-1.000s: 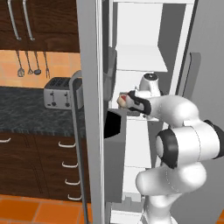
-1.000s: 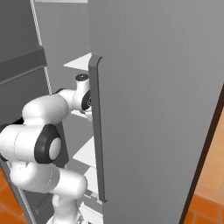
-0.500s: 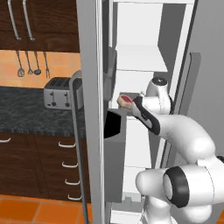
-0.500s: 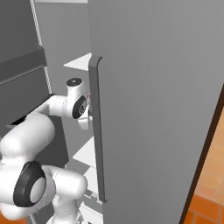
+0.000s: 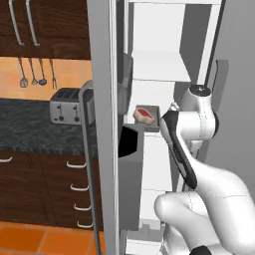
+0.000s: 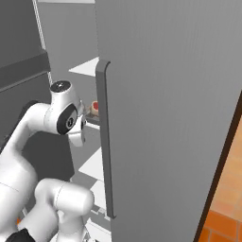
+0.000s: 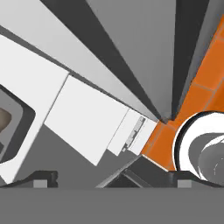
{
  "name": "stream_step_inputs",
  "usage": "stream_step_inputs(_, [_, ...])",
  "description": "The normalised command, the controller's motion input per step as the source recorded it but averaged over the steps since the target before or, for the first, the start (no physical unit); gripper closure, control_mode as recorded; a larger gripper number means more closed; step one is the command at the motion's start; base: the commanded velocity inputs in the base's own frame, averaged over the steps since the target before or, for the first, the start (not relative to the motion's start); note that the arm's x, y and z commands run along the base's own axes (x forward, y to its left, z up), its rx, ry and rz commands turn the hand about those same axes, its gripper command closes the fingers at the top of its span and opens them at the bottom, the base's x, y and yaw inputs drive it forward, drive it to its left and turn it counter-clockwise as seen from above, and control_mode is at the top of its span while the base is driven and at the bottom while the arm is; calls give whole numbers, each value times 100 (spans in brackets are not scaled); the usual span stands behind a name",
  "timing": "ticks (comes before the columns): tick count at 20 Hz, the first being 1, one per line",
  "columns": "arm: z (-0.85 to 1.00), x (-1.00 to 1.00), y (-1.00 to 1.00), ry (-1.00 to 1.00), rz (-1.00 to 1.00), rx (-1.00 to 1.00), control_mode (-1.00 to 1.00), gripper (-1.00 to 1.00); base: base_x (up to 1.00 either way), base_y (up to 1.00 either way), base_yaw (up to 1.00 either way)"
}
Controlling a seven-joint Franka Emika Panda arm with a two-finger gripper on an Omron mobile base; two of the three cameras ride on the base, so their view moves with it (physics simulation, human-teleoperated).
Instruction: Take the meat container that has the steak and place it on the second highest rack of the freezer. Then take the vegetable container that has the corn and avocado and place it on the highest rack of the freezer.
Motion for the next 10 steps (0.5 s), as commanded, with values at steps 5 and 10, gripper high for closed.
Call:
stream_step_inputs(5, [75,-100,1,-7,4,0,-100,-100,0,0,0])
stream_step_inputs(10, [52,-95,0,-20,3,0,-100,-100,0,0,0])
